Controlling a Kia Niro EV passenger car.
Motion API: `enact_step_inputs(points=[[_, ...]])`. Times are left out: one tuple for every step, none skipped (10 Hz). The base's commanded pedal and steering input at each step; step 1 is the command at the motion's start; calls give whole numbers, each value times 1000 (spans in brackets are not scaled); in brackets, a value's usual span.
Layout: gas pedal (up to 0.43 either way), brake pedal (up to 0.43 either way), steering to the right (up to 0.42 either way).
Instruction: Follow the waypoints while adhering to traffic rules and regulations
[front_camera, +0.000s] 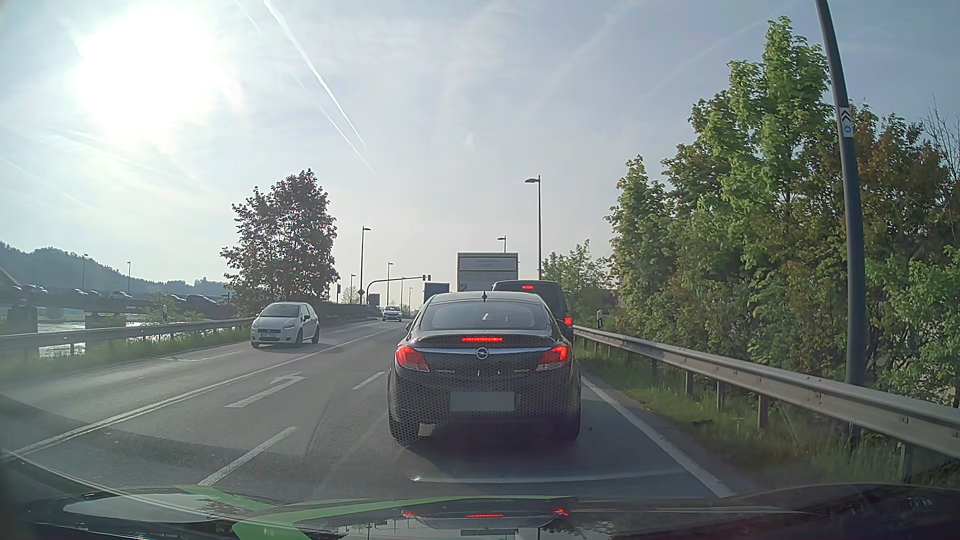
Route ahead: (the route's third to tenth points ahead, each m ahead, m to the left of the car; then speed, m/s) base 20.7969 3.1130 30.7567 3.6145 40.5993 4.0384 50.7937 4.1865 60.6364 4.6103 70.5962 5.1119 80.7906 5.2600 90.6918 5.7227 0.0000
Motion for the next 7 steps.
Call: enact_step_inputs(points=[[0,268,0],[0,268,0],[0,268,0],[0,268,0],[0,268,0],[0,268,0],[0,268,0]])
